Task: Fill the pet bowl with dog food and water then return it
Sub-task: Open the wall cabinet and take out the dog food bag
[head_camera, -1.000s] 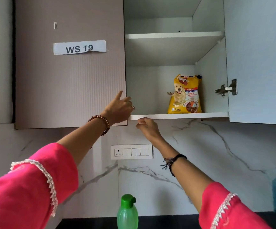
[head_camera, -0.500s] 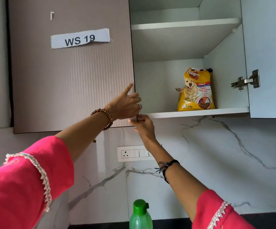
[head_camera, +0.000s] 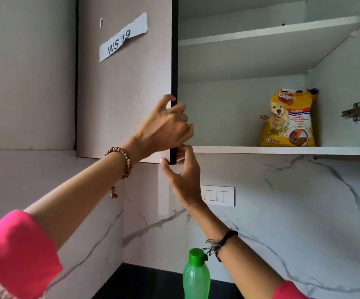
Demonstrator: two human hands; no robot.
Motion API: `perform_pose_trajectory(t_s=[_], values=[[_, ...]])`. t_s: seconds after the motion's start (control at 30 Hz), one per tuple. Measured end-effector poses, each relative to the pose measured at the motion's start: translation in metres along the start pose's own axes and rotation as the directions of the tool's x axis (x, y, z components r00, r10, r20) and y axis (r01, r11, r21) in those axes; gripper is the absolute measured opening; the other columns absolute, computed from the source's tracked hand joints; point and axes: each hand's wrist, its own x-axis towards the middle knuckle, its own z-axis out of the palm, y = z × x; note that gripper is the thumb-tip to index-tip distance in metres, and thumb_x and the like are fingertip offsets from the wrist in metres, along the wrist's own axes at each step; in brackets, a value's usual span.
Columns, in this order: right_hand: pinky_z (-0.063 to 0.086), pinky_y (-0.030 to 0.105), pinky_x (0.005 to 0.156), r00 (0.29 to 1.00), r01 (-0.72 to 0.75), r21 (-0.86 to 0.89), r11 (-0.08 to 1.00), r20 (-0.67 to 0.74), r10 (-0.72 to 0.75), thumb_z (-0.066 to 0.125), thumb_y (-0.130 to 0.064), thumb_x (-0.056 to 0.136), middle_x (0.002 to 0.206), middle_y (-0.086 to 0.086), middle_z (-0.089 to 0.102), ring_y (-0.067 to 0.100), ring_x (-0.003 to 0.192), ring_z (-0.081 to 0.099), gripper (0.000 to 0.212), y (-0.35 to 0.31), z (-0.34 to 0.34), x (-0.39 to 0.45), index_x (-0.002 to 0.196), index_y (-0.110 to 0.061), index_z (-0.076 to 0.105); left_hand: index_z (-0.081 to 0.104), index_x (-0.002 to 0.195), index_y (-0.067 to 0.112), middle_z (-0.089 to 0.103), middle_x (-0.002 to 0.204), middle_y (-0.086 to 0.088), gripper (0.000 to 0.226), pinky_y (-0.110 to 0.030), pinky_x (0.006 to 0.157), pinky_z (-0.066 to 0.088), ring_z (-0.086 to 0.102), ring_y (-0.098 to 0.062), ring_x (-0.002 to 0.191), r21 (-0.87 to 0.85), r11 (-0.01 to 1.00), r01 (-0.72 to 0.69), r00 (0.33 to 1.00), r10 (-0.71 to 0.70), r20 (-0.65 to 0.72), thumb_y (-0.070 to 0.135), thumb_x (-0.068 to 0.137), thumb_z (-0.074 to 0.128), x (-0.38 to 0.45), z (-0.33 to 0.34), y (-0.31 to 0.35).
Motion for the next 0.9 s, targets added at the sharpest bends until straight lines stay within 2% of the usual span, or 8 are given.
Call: perform_pose_trajectory(t_s=[0.17, 0.27, 0.37, 0.47, 0.53, 0.6, 0.8, 0.9], values=[[0.038, 0.006, 0.075, 0.975, 0.149, 0.0, 0.989, 0.165, -0.147, 0.072, -0.026, 0.078, 0.086, -0.024, 0.053, -0.004, 0.082, 0.052, 0.035, -0.019, 0.019, -0.01, 0.102, -0.032, 0.046, 0.048, 0.039, 0.012, 0.051, 0.042, 0.003, 0.05, -0.026, 0.069, 0.048, 0.051, -0.018, 0.052, 0.081, 0.997, -0.004, 0.993, -0.006, 0.117, 0.02, 0.088, 0.046, -0.014, -0.045, -0.01], [0.039, 0.009, 0.084, 0.941, 0.167, 0.002, 0.986, 0.3, -0.16, 0.073, -0.032, 0.078, 0.102, -0.021, 0.058, -0.002, 0.095, 0.054, 0.05, -0.026, 0.034, -0.015, 0.12, -0.025, 0.048, 0.047, 0.036, 0.012, 0.049, 0.037, 0.002, 0.051, -0.028, 0.068, 0.041, 0.05, -0.019, 0.047, 0.164, 0.986, -0.018, 0.958, -0.03, 0.284, 0.022, 0.086, 0.046, -0.013, -0.073, -0.021], [0.039, 0.015, 0.091, 0.854, 0.217, 0.001, 0.976, 0.484, -0.19, 0.073, -0.032, 0.078, 0.121, -0.012, 0.057, 0.007, 0.111, 0.052, 0.063, -0.034, 0.043, -0.015, 0.131, -0.029, 0.039, 0.029, 0.033, 0.014, 0.039, 0.032, 0.004, 0.054, -0.026, 0.071, 0.032, 0.037, -0.018, 0.037, 0.304, 0.951, -0.054, 0.874, -0.102, 0.474, 0.023, 0.077, 0.058, -0.017, -0.091, -0.035], [0.04, 0.023, 0.093, 0.727, 0.294, -0.044, 0.955, 0.658, -0.194, 0.072, -0.033, 0.079, 0.133, -0.011, 0.05, 0.01, 0.117, 0.047, 0.076, -0.047, 0.055, -0.009, 0.141, -0.032, 0.027, 0.018, 0.045, 0.015, 0.021, 0.039, 0.006, 0.051, -0.024, 0.086, 0.038, 0.022, -0.013, 0.038, 0.448, 0.879, -0.162, 0.718, -0.207, 0.665, 0.011, 0.073, 0.06, -0.024, -0.106, -0.044], [0.04, 0.027, 0.092, 0.678, 0.353, -0.044, 0.935, 0.7, -0.223, 0.072, -0.031, 0.079, 0.141, -0.009, 0.045, 0.015, 0.122, 0.046, 0.083, -0.057, 0.067, -0.003, 0.145, -0.031, 0.022, 0.046, 0.059, 0.017, 0.045, 0.056, 0.005, 0.028, -0.03, 0.105, 0.027, 0.047, -0.014, 0.06, 0.482, 0.867, -0.128, 0.619, -0.31, 0.722, 0.004, 0.084, 0.049, -0.034, -0.105, -0.049], [0.041, 0.029, 0.092, 0.646, 0.375, -0.021, 0.927, 0.723, -0.246, 0.072, -0.029, 0.078, 0.145, -0.007, 0.043, 0.021, 0.123, 0.047, 0.089, -0.065, 0.08, 0.0, 0.147, -0.033, 0.016, 0.062, 0.098, 0.018, 0.061, 0.099, -0.001, 0.018, -0.041, 0.116, 0.011, 0.054, -0.022, 0.103, 0.557, 0.808, -0.191, 0.53, -0.393, 0.752, 0.014, 0.091, 0.046, -0.047, -0.121, -0.058], [0.037, 0.04, 0.106, 0.585, 0.398, -0.036, 0.917, 0.78, -0.224, 0.068, -0.025, 0.08, 0.158, -0.008, 0.014, 0.024, 0.136, 0.037, 0.1, -0.074, 0.127, 0.005, 0.148, -0.041, -0.004, 0.041, 0.138, 0.028, 0.025, 0.153, -0.011, 0.057, -0.064, 0.105, -0.015, 0.013, -0.033, 0.143, 0.65, 0.644, -0.404, 0.371, -0.535, 0.759, 0.056, 0.088, 0.045, -0.081, -0.147, -0.089], [0.033, 0.047, 0.109, 0.541, 0.419, -0.037, 0.907, 0.812, -0.217, 0.067, -0.024, 0.081, 0.159, -0.006, 0.005, 0.022, 0.14, 0.03, 0.1, -0.083, 0.15, 0.005, 0.148, -0.041, -0.006, 0.022, 0.146, 0.027, 0.006, 0.157, -0.013, 0.062, -0.066, 0.104, -0.013, 0.002, -0.033, 0.145, 0.659, 0.639, -0.397, 0.368, -0.547, 0.752, 0.057, 0.092, 0.032, -0.108, -0.155, -0.108]])
